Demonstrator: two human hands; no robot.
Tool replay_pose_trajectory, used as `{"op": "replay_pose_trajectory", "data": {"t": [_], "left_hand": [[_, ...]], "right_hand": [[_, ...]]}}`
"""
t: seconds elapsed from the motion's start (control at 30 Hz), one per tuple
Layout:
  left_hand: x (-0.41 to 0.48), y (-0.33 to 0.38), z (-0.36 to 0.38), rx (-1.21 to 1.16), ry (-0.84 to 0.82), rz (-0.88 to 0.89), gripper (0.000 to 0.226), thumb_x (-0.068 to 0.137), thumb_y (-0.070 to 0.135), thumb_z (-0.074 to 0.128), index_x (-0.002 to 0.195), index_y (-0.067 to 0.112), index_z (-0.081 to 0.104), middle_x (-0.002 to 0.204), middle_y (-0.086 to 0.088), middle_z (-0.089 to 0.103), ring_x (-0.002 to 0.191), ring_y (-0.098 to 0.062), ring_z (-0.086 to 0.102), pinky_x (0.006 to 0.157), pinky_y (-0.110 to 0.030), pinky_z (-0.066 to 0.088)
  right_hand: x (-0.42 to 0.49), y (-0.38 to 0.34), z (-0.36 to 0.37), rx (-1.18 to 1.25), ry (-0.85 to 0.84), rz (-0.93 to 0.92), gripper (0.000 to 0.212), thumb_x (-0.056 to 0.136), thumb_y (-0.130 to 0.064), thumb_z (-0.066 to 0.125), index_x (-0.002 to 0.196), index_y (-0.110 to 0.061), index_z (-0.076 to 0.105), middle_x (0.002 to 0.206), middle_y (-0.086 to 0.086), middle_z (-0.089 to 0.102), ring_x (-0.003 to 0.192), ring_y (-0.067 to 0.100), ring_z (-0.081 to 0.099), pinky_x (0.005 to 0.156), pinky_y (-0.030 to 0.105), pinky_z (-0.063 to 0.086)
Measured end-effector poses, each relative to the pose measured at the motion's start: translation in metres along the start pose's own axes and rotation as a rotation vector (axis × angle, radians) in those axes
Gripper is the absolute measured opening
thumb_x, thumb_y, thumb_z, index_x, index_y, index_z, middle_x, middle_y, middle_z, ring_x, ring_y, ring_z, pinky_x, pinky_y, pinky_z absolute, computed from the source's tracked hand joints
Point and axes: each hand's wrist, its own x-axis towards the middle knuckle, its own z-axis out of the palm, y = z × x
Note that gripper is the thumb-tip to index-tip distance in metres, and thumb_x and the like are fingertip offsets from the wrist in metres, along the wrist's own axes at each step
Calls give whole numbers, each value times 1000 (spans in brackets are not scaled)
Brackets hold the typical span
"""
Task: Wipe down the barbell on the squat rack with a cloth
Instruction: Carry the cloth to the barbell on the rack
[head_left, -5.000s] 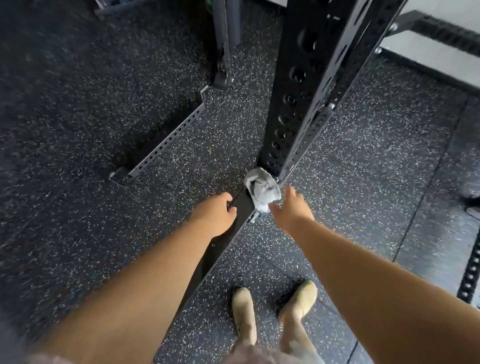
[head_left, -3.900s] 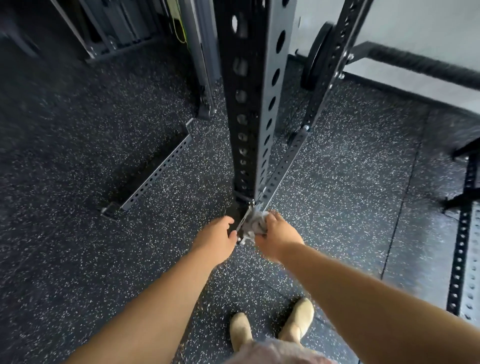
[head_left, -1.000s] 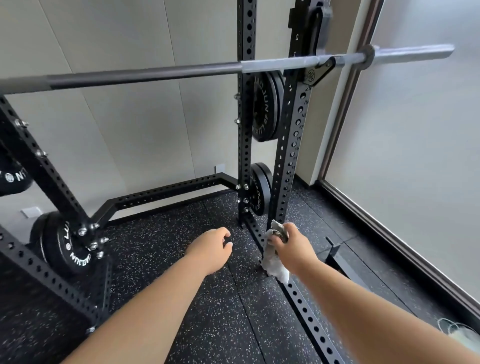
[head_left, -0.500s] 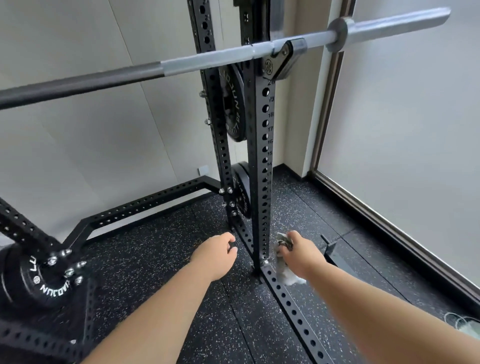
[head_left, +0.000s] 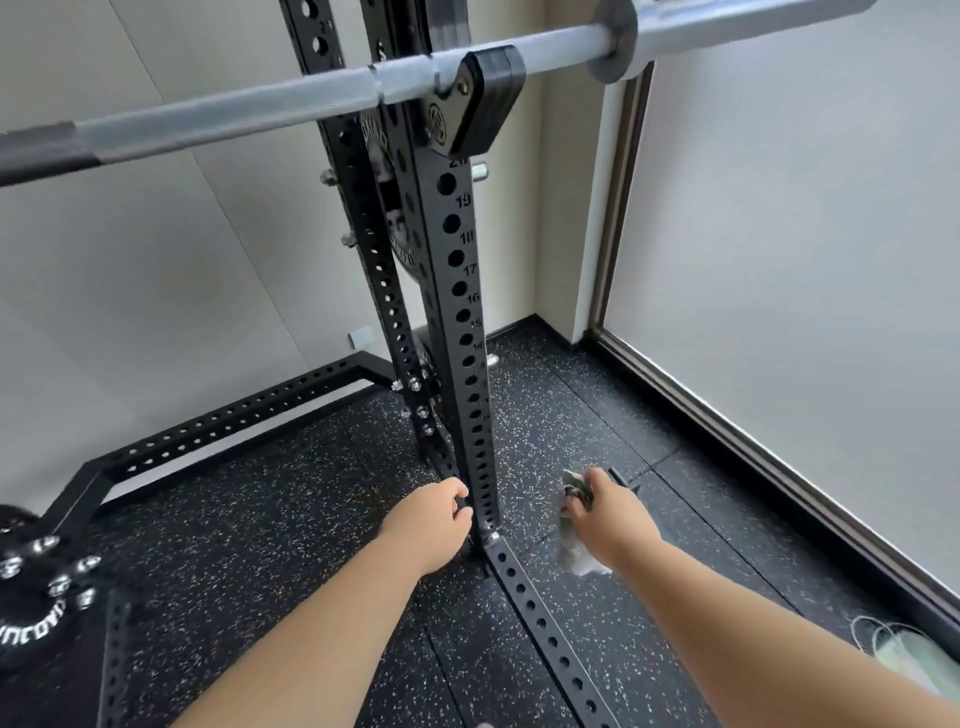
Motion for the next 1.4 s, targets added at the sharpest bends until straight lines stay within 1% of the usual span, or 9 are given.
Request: {"op": "replay_pose_trajectory", "data": {"t": [0.1,0.2,0.37,0.63,0.9,1.1,1.23,1.33,1.4], "left_hand": [[29,8,-5,-5,-12,32,36,106,42,45,140,33,52,117,11,62,100,-14,61,90,-40,57],[62,16,-12,5,-30,85,36,106,42,46,140,32,52,117,10,63,100,-15,62,91,-40,56],[107,26,-26,16,-36,155,34,106,43,46,137,33,52,113,13,62,93,-13,63,86,-43,60],[141,16,-39,32,-53,161,34,107,41,45,138,30,52,116,9,64,91,-15,64,80,-40,59],[153,26,-45,41,-58,191,34,107,39,45,138,29,52,104,13,62,80,-12,64,71,-36,58],[170,41,-57,52,-42,208,33,106,41,45,137,33,52,105,14,62,87,-11,64,80,-41,61],[183,45,-62,46,-12,189,33,106,42,46,137,34,52,107,15,61,87,-10,62,79,-38,59],[191,49,-64,42,-1,157,32,106,42,46,137,33,52,106,15,61,88,-9,61,78,-36,57],[196,54,-65,33,1,131,32,106,42,47,136,33,53,106,15,63,89,-8,61,79,-36,57]], "right_hand": [[12,0,-7,-16,9,-10,10,108,-37,50,108,-27,50,86,-13,59,69,1,55,51,19,39],[33,-3,-16,-17,40,20,12,105,-41,51,106,-29,51,90,-9,63,77,10,61,63,31,51],[66,-16,-35,-1,91,30,12,107,-41,51,104,-30,47,83,-13,55,71,5,53,54,26,36],[81,-26,-37,42,117,34,15,105,-44,53,103,-29,52,86,-10,64,73,8,60,60,29,44],[92,-30,-52,-25,139,21,19,104,-47,51,104,-28,51,81,-11,59,70,8,53,56,29,37],[113,-36,-62,20,140,-7,17,106,-44,52,107,-28,52,82,-12,59,71,7,55,56,29,40],[138,-37,-69,42,116,-59,16,106,-43,53,110,-28,53,84,-12,61,74,10,59,63,34,50],[160,-38,-75,44,91,-108,14,106,-44,53,110,-30,54,83,-14,59,73,9,59,59,32,45],[176,-35,-81,38,74,-147,14,106,-46,52,106,-32,54,84,-12,63,73,9,61,60,32,50]]}}
